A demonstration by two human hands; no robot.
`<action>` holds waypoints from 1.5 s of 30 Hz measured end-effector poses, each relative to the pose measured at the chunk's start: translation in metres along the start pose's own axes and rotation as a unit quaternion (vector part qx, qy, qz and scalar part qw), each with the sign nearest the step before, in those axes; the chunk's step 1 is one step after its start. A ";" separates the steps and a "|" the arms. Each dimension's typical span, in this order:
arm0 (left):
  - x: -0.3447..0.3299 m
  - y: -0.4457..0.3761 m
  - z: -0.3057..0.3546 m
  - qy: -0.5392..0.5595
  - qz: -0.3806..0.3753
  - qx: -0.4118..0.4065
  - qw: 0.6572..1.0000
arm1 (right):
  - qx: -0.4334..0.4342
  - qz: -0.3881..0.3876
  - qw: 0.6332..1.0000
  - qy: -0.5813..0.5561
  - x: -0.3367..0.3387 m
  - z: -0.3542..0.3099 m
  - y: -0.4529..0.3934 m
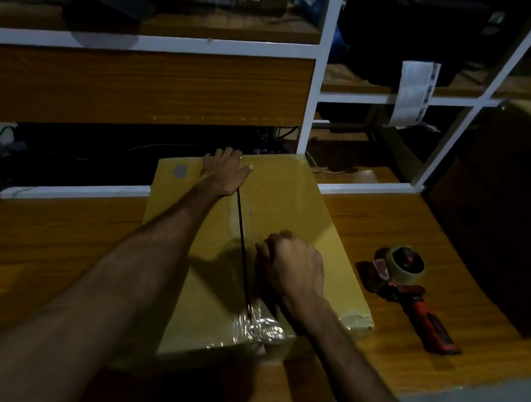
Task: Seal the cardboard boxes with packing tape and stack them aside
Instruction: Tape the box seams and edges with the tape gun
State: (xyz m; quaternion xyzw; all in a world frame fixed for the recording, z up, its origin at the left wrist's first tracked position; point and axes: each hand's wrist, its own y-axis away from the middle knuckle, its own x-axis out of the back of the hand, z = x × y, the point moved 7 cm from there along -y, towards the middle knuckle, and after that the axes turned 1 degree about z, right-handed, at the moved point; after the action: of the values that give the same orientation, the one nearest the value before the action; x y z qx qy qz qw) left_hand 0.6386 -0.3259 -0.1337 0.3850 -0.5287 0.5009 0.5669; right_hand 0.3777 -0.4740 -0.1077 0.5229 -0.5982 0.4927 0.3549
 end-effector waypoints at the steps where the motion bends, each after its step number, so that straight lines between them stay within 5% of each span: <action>1: 0.003 -0.003 -0.001 0.012 0.010 0.000 1.000 | 0.011 0.003 1.000 -0.012 -0.005 -0.006 -0.019; 6: 0.001 -0.005 0.003 0.113 0.010 -0.034 0.993 | 0.050 0.040 0.997 -0.049 -0.047 -0.013 -0.125; 15: 0.005 -0.004 -0.033 0.102 0.002 -0.091 0.991 | 0.100 -0.068 0.993 0.000 -0.074 0.015 -0.214; 20: 0.017 0.015 -0.097 0.083 -0.013 -0.056 0.995 | 0.026 -0.052 0.998 -0.022 -0.040 0.084 -0.209; 24: 0.000 0.029 -0.154 0.216 -0.083 0.044 0.972 | -0.040 -0.087 0.984 -0.149 -0.031 0.108 -0.183; 30: -0.016 0.113 -0.163 0.310 -0.055 0.089 0.945 | -0.093 -0.118 0.953 -0.262 -0.014 0.110 -0.088; 34: -0.021 0.221 -0.139 0.435 -0.025 0.046 0.899 | -0.106 -0.125 0.928 -0.334 -0.009 0.134 0.008; 40: 0.006 0.391 -0.068 0.554 0.009 0.163 0.816 | -0.156 -0.055 0.864 -0.476 0.010 0.131 0.135; 45: 0.005 0.460 -0.046 0.600 0.191 0.255 0.734 | -0.260 0.105 0.783 -0.556 0.000 0.126 0.188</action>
State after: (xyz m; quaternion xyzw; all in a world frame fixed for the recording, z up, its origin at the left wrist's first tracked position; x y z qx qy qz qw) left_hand 0.1999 -0.1883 -0.1780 0.0251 0.0061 0.8418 0.5392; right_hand 0.2059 -0.6016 -0.1818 0.5280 -0.8484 -0.0233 0.0296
